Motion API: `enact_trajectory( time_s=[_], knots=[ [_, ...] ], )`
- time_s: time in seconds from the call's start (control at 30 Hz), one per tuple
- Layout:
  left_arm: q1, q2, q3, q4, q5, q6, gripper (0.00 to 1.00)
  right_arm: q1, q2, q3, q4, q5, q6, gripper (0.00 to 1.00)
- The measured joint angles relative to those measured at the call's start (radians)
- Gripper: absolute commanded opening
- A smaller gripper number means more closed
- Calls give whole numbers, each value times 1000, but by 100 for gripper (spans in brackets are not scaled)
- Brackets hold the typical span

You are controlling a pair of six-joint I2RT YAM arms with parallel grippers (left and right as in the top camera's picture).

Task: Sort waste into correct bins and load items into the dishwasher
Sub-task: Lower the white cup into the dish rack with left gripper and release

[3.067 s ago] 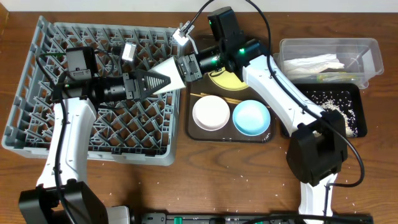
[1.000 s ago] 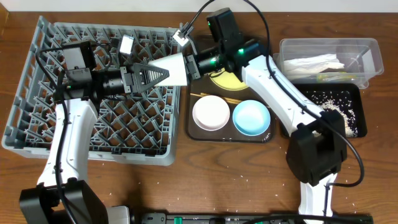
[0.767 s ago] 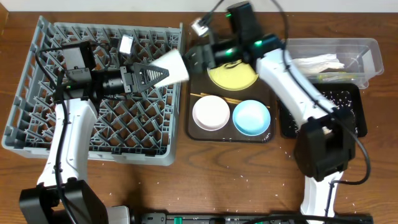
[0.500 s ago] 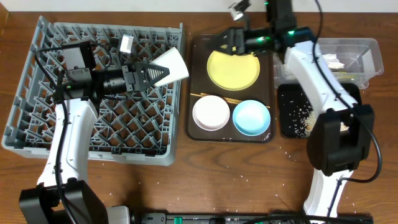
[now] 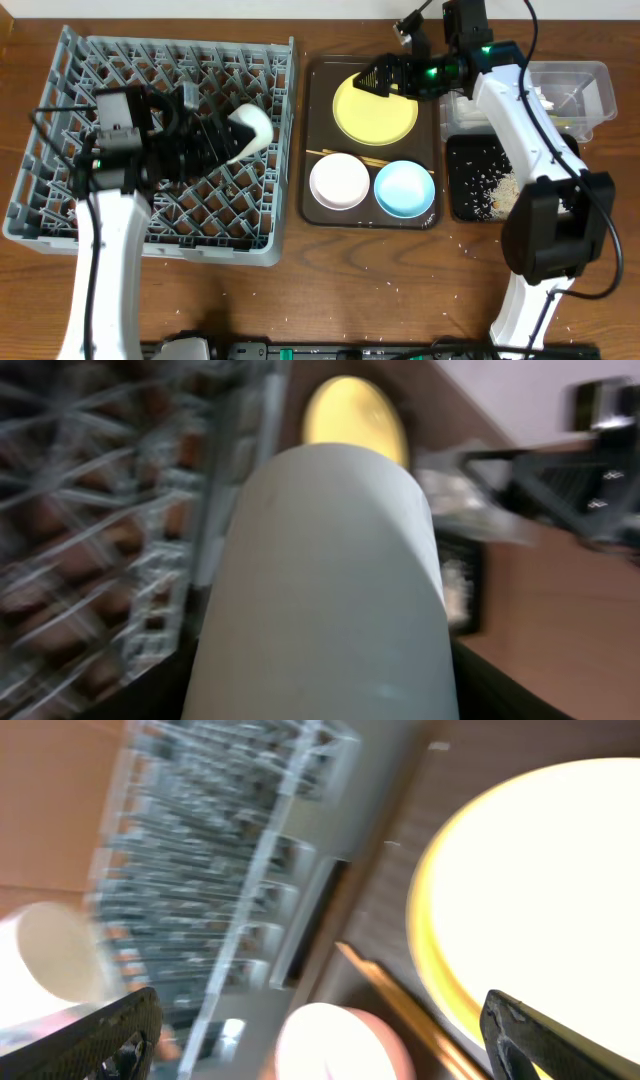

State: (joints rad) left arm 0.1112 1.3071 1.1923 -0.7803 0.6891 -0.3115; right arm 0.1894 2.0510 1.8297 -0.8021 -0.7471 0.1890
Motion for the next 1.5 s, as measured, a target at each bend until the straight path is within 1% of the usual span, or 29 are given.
enact_trajectory(
  time_s=[0.13, 0.27, 0.47, 0.57, 0.8, 1.0, 1.23, 1.27, 1.3, 1.33, 1.43, 1.47, 1.5],
  knots=[
    [-49, -73, 10, -124, -201, -6, 44, 17, -62, 0, -46, 156, -24, 99],
    [-112, -90, 13, -265, -366, -44, 43, 40, -104, 0, -66, 233, -41, 99],
    [-220, -90, 13, -407, -533, -138, 43, 52, -109, -1, -94, 278, -50, 99],
    [-274, -90, 13, -425, -596, -184, 43, 52, -109, -1, -95, 292, -54, 99],
    [-344, -52, -3, -375, -668, -222, 43, 53, -109, -1, -99, 297, -61, 99],
    [-355, 57, -21, -393, -678, -245, 43, 55, -109, -1, -106, 309, -61, 99],
    [-398, 160, -23, -394, -678, -259, 44, 59, -109, -1, -114, 322, -64, 99],
    [-404, 174, -23, -394, -678, -261, 48, 59, -109, -1, -115, 323, -64, 99],
    [-410, 188, -23, -394, -678, -261, 50, 59, -109, -1, -116, 325, -64, 99],
    [-415, 205, -23, -396, -678, -262, 55, 59, -109, -1, -117, 326, -64, 99],
    [-423, 247, -24, -410, -669, -261, 79, 59, -109, -1, -122, 328, -64, 99],
    [-426, 259, -24, -413, -668, -263, 82, 59, -109, -1, -123, 329, -64, 99],
    [-426, 265, -24, -412, -670, -261, 83, 59, -109, -1, -125, 329, -64, 99]
  ],
)
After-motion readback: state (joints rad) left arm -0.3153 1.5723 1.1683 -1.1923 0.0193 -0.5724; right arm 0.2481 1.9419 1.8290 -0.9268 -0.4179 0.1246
